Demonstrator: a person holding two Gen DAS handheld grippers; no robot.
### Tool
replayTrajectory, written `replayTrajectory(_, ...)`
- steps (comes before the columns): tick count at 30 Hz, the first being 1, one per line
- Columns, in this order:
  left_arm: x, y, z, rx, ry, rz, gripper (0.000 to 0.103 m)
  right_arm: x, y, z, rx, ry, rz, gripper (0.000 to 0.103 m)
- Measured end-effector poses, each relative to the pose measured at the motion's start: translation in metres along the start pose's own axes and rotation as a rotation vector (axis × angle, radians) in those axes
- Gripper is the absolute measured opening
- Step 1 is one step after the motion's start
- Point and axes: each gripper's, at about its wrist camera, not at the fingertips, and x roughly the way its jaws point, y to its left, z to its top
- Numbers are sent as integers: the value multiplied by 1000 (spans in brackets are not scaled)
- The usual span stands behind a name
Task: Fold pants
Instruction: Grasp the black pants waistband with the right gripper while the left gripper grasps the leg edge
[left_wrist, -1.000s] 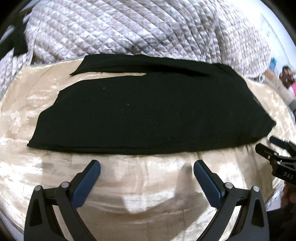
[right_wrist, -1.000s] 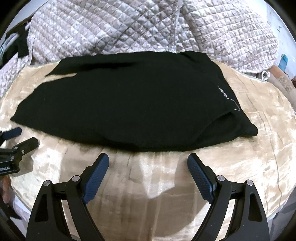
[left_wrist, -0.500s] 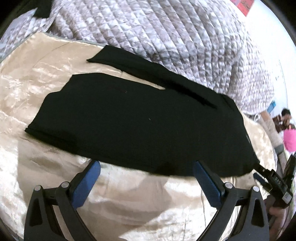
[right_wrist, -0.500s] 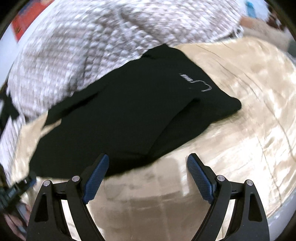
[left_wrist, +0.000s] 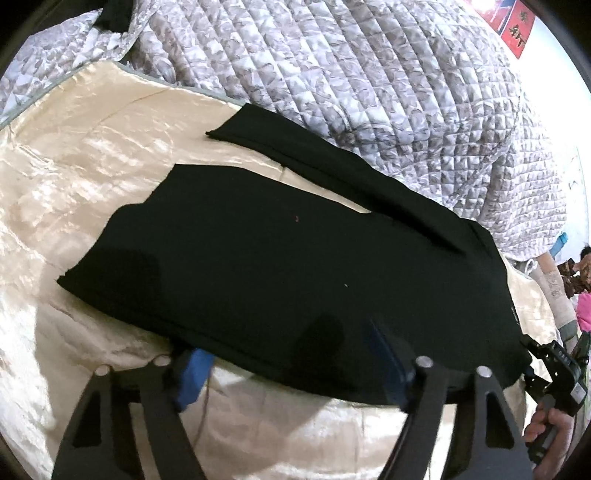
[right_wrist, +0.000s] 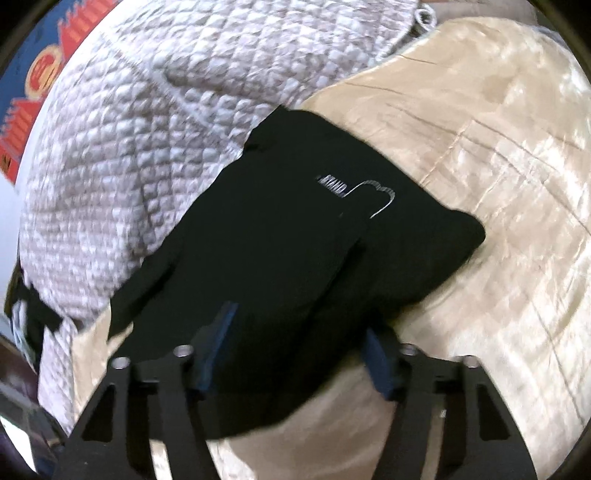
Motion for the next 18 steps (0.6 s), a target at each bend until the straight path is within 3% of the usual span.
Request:
replayTrajectory(1,0,0,1,-3,-1,5,71,1,-4,2,19,-3,4,44)
replayTrajectory(6,2,9,6,-36,-4,48,34,4,-18,6,80,-9,9,21)
replayTrajectory(7,2,11,6,-48,-3,51,31,4,-22,6,94,-6,20,16)
replayTrajectory(12,2,15,6,-57,3,65,19,6,-27,7,122,5,48,6)
replayTrajectory(18,0,16,7,-62,3,41,4,3,-25,8,103,-4,63,5)
